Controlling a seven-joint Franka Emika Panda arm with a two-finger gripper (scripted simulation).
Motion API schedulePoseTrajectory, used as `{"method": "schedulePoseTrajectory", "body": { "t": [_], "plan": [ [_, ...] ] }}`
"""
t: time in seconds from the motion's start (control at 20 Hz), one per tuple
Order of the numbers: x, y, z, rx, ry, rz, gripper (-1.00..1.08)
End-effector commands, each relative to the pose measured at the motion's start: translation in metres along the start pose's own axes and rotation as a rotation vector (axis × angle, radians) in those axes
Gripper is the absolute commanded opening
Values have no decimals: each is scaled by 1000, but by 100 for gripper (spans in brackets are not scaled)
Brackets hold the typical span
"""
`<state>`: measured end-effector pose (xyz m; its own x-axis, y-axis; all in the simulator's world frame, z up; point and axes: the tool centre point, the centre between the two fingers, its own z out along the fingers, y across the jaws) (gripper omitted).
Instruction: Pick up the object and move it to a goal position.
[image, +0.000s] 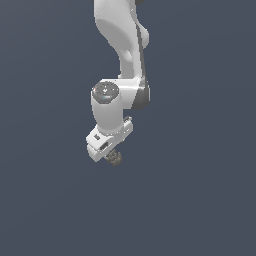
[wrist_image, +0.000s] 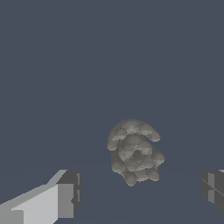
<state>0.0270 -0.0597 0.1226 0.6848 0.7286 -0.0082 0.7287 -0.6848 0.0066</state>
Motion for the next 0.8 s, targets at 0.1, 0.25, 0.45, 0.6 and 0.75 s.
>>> {"method": "schedulePoseTrajectory", "body": {
  "t": [0.1,0.25,0.45,0.6,0.75],
  "plan": [
    [0,4,8,3,4,-93,100],
    [0,6,12,4,6,-138,100],
    [0,7,16,5,8,-179,100],
    [-1,8,17,6,8,-197,100],
    [-1,8,18,6,9,-203,100]
  ]
}}
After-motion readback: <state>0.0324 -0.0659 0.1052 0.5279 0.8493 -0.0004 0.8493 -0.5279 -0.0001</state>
